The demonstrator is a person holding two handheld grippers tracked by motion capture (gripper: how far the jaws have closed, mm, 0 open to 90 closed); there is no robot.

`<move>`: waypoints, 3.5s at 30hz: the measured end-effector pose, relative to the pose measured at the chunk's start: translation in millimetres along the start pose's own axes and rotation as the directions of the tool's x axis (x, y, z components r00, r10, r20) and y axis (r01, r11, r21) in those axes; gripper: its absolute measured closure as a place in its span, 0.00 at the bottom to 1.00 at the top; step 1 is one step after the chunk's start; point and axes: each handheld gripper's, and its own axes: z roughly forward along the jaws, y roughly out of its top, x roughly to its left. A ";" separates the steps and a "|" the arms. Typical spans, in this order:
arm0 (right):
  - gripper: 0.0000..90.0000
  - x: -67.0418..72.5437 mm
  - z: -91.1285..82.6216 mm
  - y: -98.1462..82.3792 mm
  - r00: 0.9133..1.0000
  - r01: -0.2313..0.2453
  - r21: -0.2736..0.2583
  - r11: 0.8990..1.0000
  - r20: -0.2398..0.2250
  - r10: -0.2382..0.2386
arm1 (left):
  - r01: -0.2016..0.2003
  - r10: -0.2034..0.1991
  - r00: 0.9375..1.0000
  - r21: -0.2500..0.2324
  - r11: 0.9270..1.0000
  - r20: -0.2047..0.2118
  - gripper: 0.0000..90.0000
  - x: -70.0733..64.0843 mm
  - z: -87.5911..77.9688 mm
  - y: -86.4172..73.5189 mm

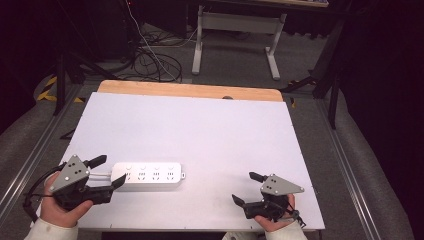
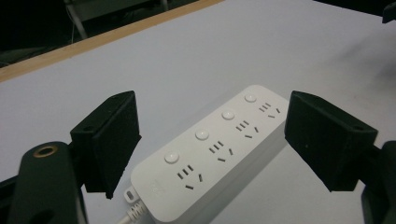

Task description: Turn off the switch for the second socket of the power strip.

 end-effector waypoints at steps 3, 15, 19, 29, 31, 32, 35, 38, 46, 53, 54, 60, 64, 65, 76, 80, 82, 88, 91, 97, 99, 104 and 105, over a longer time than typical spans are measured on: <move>0.12 -0.2 0.2 -0.1 1.000 0.001 0.001 1.000 -0.002 -0.001 | -0.007 0.007 1.000 0.004 1.000 0.002 0.21 0.1 3.5 4.5; 0.12 -0.1 -0.3 -0.3 1.000 0.002 0.000 1.000 0.000 -0.002 | -0.017 0.017 1.000 0.013 1.000 0.007 0.21 3.8 18.7 19.5; 0.12 -0.1 0.2 -0.6 1.000 -0.003 -0.001 1.000 -0.001 0.003 | -0.029 0.029 1.000 0.017 0.999 0.003 0.21 4.5 24.6 25.8; 0.12 -0.6 -0.2 -1.0 1.000 -0.004 -0.003 1.000 -0.001 0.004 | -0.020 0.020 1.000 0.029 0.999 -0.002 0.21 9.5 38.4 30.7; 0.12 -0.8 -0.2 -1.0 1.000 -0.003 -0.002 1.000 0.000 0.003 | -0.018 0.018 1.000 0.028 0.999 0.003 0.22 10.0 38.2 30.6; 0.12 -1.0 -0.1 -1.1 1.000 -0.002 -0.002 1.000 -0.002 0.002 | -0.010 0.010 1.000 0.022 1.000 -0.014 0.24 10.3 37.8 30.1; 0.12 -0.6 0.0 -1.0 1.000 -0.005 -0.002 1.000 -0.004 0.005 | 0.005 -0.008 0.998 0.054 0.999 0.069 0.53 15.8 37.7 30.3; 0.12 -0.6 0.2 -0.9 1.000 -0.006 -0.002 1.000 -0.005 0.006 | 0.002 -0.007 0.998 0.085 0.996 0.063 0.64 17.5 41.8 29.8; 0.12 -1.1 0.5 -1.3 1.000 -0.008 0.000 1.000 -0.007 0.008 | 0.024 -0.037 0.997 0.183 0.983 0.068 0.95 27.0 54.0 29.2; 0.12 -1.0 0.4 -1.3 1.000 -0.009 0.000 1.000 -0.008 0.009 | 0.052 -0.086 0.986 0.227 0.973 0.144 1.00 29.9 63.6 29.6; 0.12 -1.2 0.5 -1.4 1.000 -0.007 0.001 1.000 -0.007 0.007 | 0.052 -0.086 0.986 0.227 0.973 0.144 1.00 29.9 63.6 29.6; 0.12 -1.2 0.5 -1.3 1.000 -0.005 0.001 1.000 -0.008 0.005 | 0.074 -0.116 0.981 0.253 0.965 0.155 1.00 29.5 72.8 27.8; 0.12 -1.1 0.8 -1.3 1.000 -0.002 0.001 1.000 -0.011 0.002 | 0.084 -0.130 0.977 0.255 0.963 0.169 1.00 29.1 76.6 26.4; 0.12 -1.0 0.8 -1.3 1.000 -0.001 0.001 1.000 -0.012 0.001 | 0.083 -0.127 0.979 0.257 0.963 0.162 1.00 28.2 79.4 25.4; 0.12 -1.2 0.9 -1.4 1.000 0.002 0.003 1.000 -0.014 -0.002 | 0.046 -0.095 0.986 0.320 0.946 0.140 1.00 22.3 97.2 17.6; 0.12 -1.2 0.9 -1.4 1.000 0.001 0.003 1.000 -0.018 -0.001 | 0.046 -0.096 0.987 0.349 0.936 0.126 1.00 21.6 104.5 14.5; 0.12 -1.1 0.9 -1.3 1.000 0.000 0.001 1.000 -0.020 0.000 | 0.039 -0.088 0.988 0.356 0.934 0.124 1.00 22.2 105.9 13.9; 0.12 -1.1 1.1 -1.4 1.000 -0.001 0.002 1.000 -0.022 0.001 | 0.028 -0.072 0.993 0.389 0.921 0.098 1.00 20.6 112.1 11.9; 0.12 -1.0 1.3 -1.4 1.000 0.000 0.004 1.000 -0.025 0.000 | 0.026 -0.068 0.993 0.394 0.919 0.093 1.00 20.6 112.7 11.3; 0.12 -1.2 1.2 -1.5 1.000 0.000 0.003 1.000 -0.025 0.000 | 0.007 -0.048 0.995 0.421 0.907 0.088 1.00 19.1 114.4 10.1; 0.12 -1.2 1.4 -1.5 1.000 -0.002 0.004 1.000 -0.026 0.002 | 0.005 -0.049 0.994 0.421 0.907 0.094 1.00 18.7 114.6 10.3; 0.12 -1.2 1.6 -1.7 0.999 -0.004 0.003 1.000 -0.032 0.004 | -0.006 -0.039 0.995 0.435 0.900 0.095 1.00 18.6 116.0 9.7; 0.12 -1.2 1.6 -1.7 0.999 -0.004 0.003 1.000 -0.032 0.004 | 0.001 -0.048 0.994 0.438 0.899 0.095 1.00 17.9 116.7 9.1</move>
